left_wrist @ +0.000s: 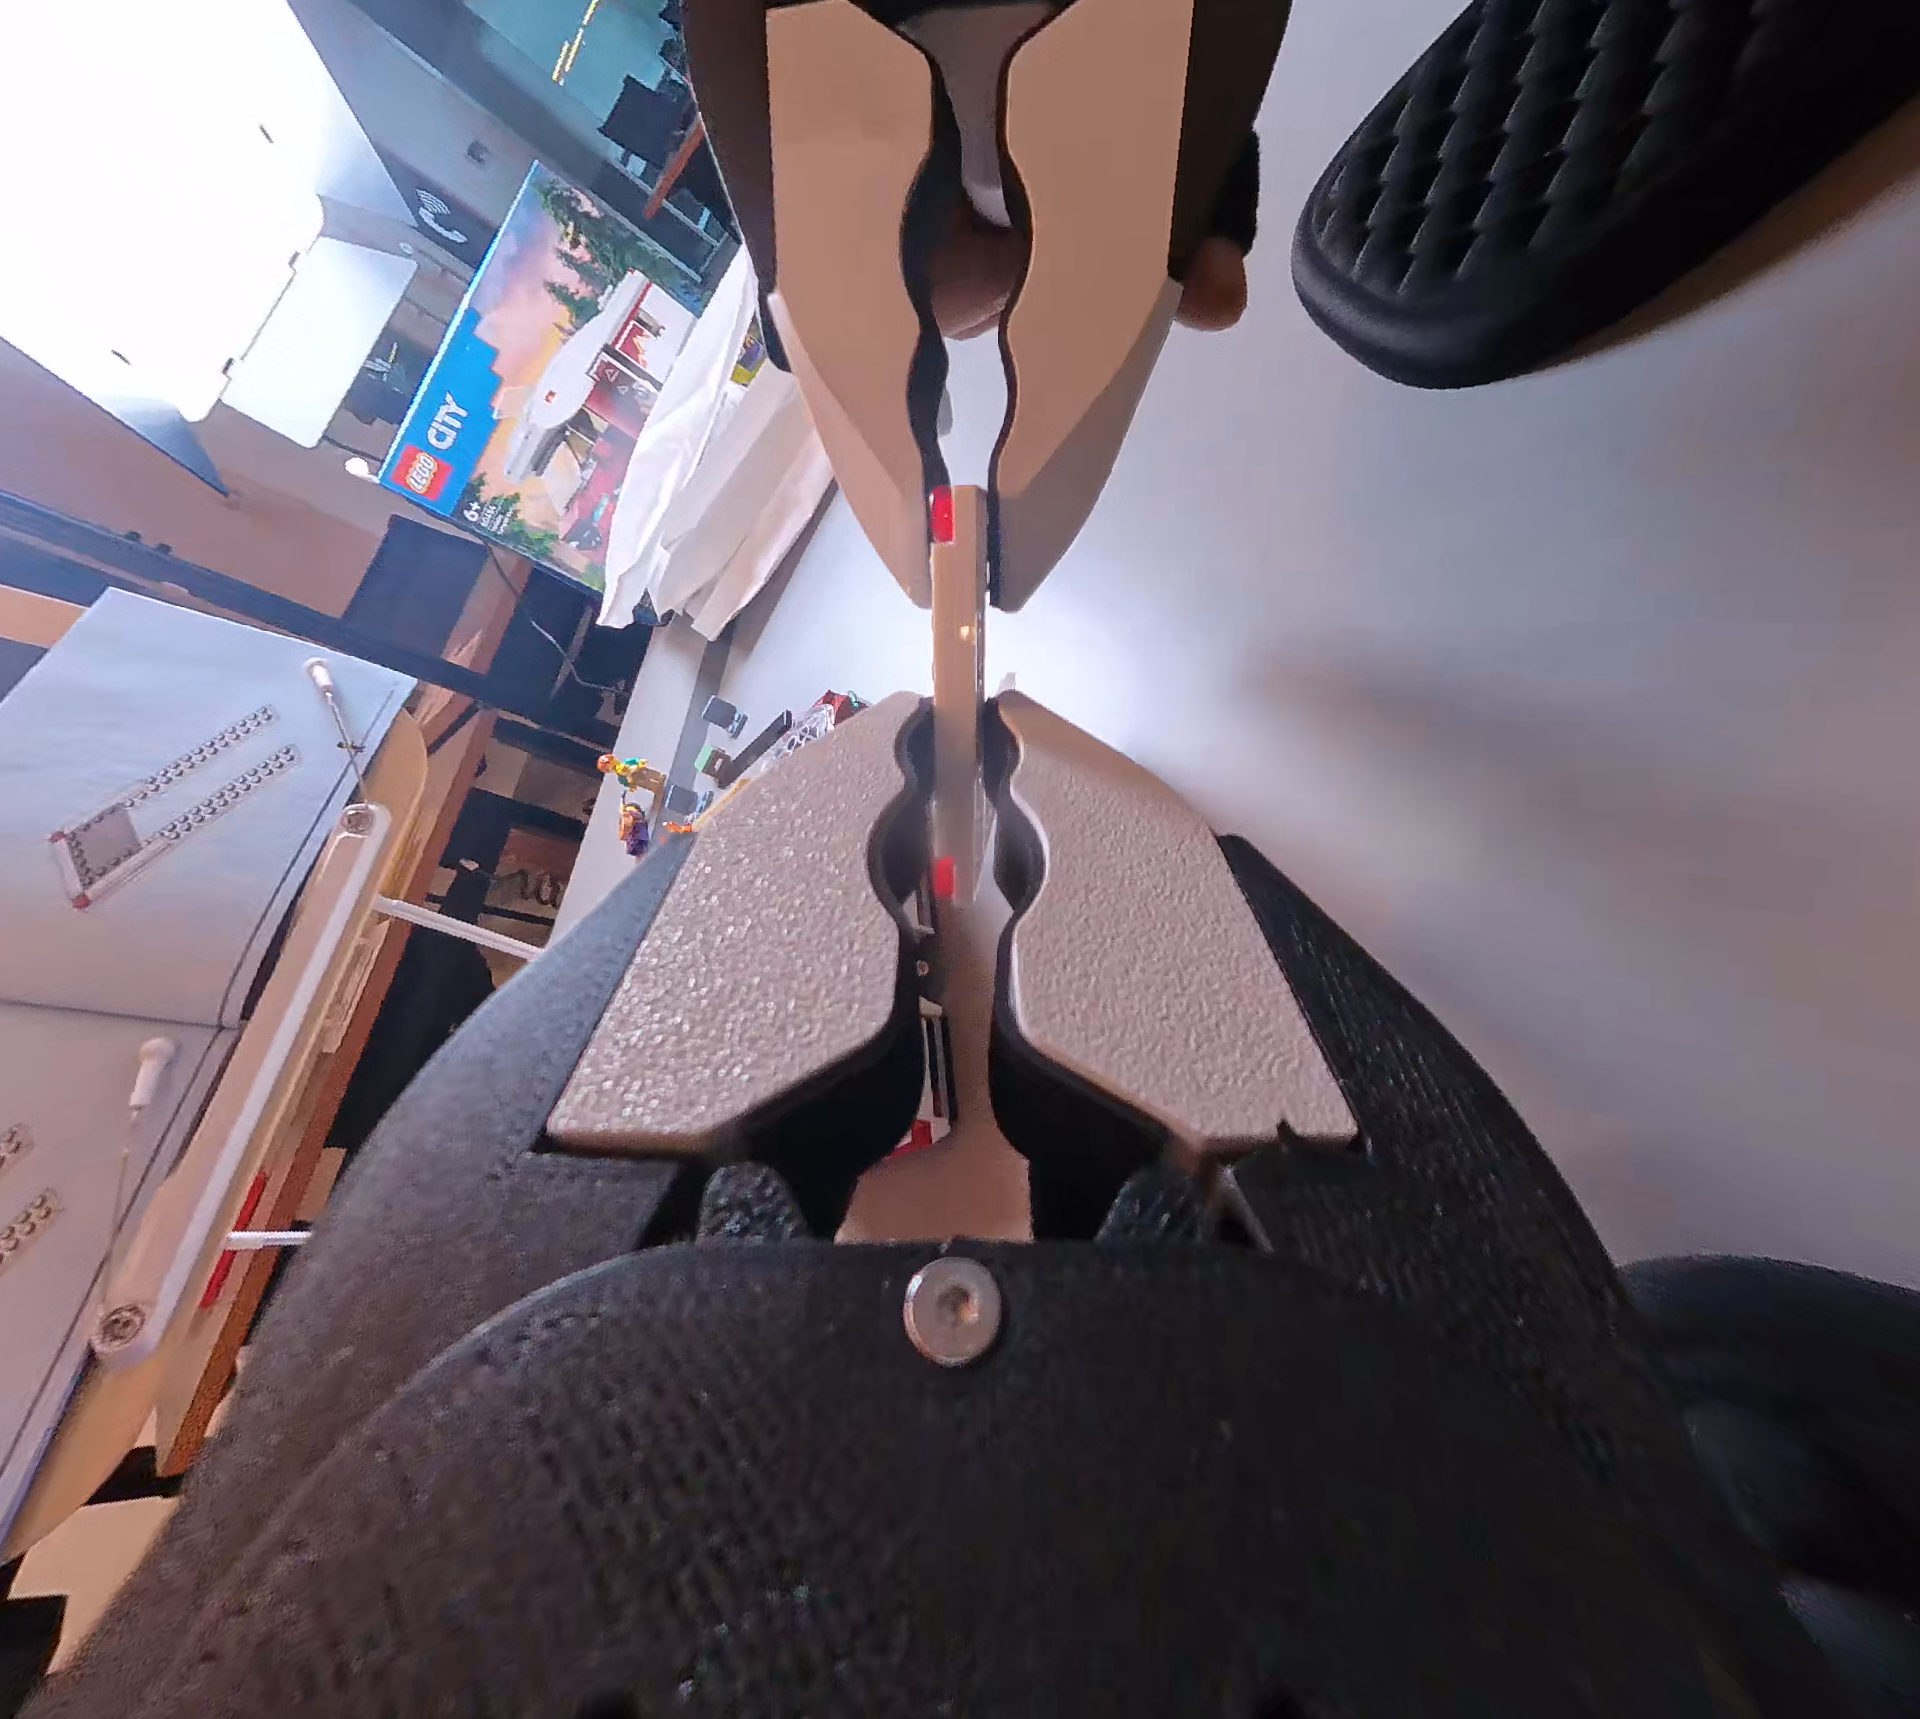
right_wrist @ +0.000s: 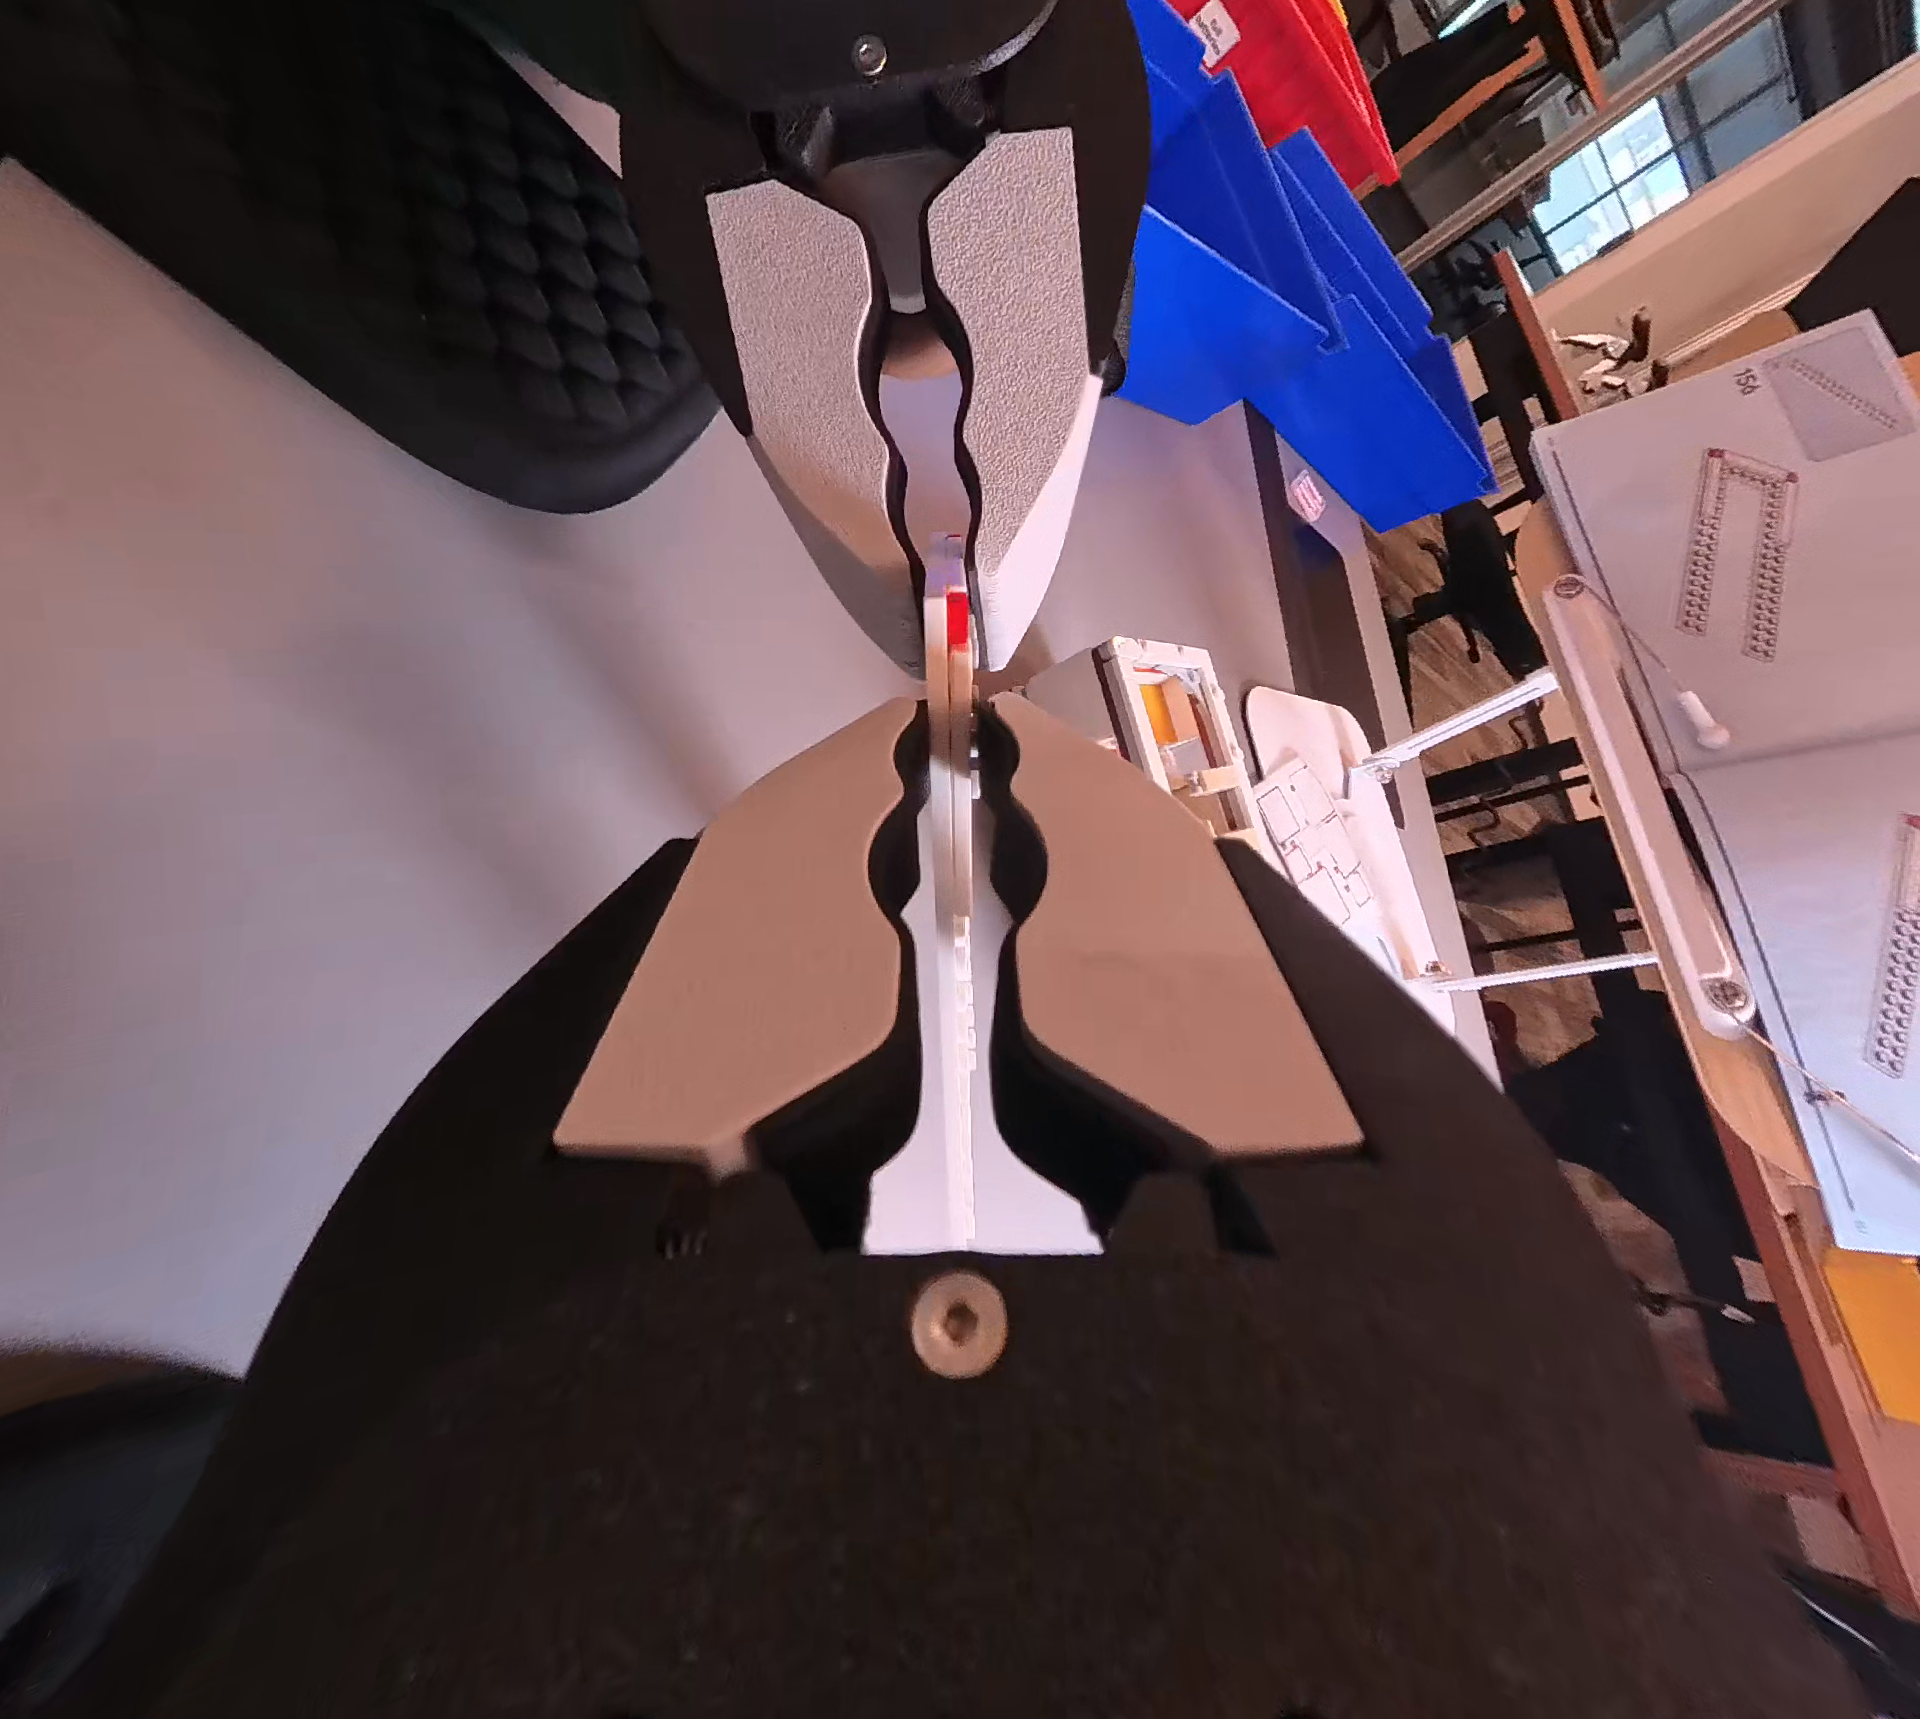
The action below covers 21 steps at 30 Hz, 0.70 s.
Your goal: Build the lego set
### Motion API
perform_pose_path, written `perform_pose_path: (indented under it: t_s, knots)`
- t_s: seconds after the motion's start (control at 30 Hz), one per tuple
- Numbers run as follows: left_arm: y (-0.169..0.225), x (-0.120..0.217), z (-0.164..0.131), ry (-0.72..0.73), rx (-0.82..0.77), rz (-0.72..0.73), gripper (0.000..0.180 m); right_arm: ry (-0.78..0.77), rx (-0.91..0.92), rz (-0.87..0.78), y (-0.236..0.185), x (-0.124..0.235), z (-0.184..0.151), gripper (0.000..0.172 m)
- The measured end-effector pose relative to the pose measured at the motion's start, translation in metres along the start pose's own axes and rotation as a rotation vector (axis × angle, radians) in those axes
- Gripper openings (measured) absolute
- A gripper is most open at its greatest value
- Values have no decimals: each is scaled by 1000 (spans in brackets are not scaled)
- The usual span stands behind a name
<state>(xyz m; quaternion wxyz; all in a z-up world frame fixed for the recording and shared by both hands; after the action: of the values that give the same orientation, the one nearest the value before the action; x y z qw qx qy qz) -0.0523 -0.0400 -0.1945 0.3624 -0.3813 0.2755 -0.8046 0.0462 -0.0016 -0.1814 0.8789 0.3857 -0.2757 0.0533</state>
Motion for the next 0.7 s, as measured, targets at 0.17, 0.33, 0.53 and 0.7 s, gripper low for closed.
perform_pose_path:
  t_s: [0.17,0.33,0.53,0.7]
  knots:
    - [-1,2,-1,2,10,-7,9,10,0,-17,0,0,2,7]
    - [1,2,-3,5,13,-25,9,-16,47,-21,-3,-2,4,7]
    - [-7,7,-3,55,59,17,9,-22,-12,-83,6,6,-4,30]
    - [-8,11,-5,103,75,20,9,-66,-27,-159,8,11,-26,24]
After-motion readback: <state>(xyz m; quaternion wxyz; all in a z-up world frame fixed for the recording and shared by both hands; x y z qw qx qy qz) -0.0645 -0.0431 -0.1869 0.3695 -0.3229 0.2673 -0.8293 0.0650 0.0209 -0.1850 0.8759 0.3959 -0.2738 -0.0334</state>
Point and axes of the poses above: each gripper's, where its closed fingertips meet, x back along the fingers, z out of its top, y = z × x across the jaws, the point moved 6 cm from there along x, back along the fingers, and after that the axes turned 12 degrees about -y, right-handed, at the moved point
